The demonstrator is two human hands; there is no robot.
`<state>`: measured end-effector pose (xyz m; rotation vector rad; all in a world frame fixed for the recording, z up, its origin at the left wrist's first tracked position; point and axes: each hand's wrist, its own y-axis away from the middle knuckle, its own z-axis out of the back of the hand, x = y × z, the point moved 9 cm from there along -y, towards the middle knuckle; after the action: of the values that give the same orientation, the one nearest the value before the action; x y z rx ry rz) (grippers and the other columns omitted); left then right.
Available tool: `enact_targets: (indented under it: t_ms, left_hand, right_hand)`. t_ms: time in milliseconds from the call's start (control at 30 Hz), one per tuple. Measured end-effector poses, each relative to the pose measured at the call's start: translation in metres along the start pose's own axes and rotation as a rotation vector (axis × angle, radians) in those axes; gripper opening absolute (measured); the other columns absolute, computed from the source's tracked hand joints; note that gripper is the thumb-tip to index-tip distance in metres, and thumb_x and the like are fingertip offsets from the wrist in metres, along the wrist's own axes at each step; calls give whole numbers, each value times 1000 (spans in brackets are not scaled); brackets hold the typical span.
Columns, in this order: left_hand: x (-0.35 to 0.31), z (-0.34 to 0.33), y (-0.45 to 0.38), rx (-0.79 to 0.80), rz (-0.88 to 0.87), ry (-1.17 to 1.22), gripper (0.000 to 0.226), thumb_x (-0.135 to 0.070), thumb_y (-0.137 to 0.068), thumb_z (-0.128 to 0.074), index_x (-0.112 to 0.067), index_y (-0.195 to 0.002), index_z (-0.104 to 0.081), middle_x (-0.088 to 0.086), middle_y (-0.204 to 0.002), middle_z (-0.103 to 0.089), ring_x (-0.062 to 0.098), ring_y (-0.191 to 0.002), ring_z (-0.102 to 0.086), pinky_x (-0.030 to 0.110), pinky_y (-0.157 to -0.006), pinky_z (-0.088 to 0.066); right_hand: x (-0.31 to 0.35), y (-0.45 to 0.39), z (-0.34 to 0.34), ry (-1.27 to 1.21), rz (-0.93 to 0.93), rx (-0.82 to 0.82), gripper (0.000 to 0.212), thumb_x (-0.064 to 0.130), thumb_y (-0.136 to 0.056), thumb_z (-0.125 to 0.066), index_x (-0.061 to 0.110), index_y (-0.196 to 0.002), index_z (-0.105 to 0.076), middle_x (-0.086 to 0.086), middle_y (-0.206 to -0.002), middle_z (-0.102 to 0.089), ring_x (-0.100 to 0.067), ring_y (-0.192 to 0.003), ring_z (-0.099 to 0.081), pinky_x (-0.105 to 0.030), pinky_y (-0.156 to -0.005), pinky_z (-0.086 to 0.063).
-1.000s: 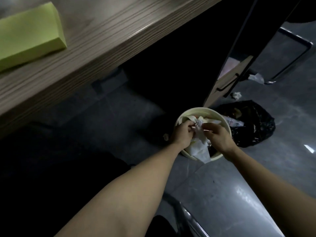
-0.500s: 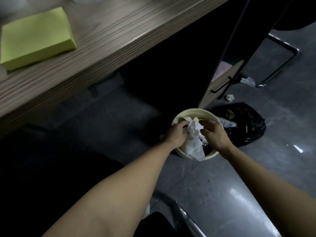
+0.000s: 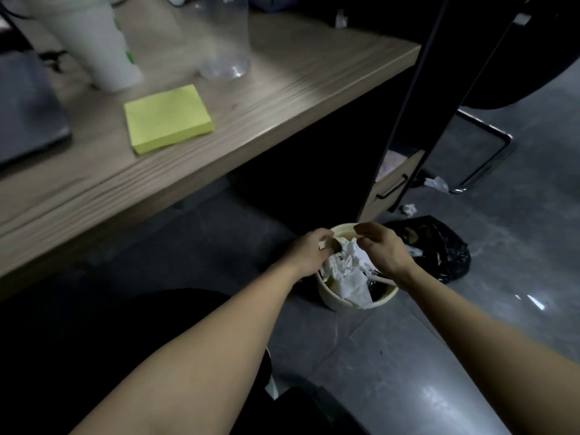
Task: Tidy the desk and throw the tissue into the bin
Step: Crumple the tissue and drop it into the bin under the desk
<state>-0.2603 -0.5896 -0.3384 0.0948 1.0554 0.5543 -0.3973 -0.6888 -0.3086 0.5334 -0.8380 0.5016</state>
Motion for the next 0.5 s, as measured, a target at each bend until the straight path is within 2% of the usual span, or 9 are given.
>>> enact_targets:
  t_ms: [67,267,367,500]
  left_hand:
    - [-7,12,6,-17,-7,-1,40,-25,-94,-61,-24,-133,-55,2,-136,-58,21,-119,-58,43,-99,-50]
    - [-37,49,31,-56,-90,-1,43,-21,-92,-63,-22,-134,-55,6,-134,-60,19,-123,-55,42,-105,-45]
    - [-59,80,54,-101,-146,-30,44,-24,-90,-65,-23,-133,-56,3,-131,-63,17,-122,-57,41,-105,-45]
    - [-88,128,93,-179,-221,-121,45,-35,-89,-65,-31,-133,-54,-3,-131,-63,14,-120,-58,35,-104,-44]
  right_hand:
    - [15,3,3,26,34,-2,39,19,-87,-53,19,-125,-62,0,-121,-66,-16,-110,-61,-30,-92,-47]
    - [79,19,3,26,178,20,28,19,-88,-54,28,-111,-66,9,-108,-69,-8,-101,-62,-19,-81,-44]
    - [123,28,3,64,288,-2,23,21,-87,-57,26,-106,-68,10,-103,-70,-5,-95,-63,-11,-75,-43]
    - [181,46,10,71,405,-41,24,24,-86,-59,21,-107,-69,6,-102,-71,-9,-96,-64,-30,-85,-50]
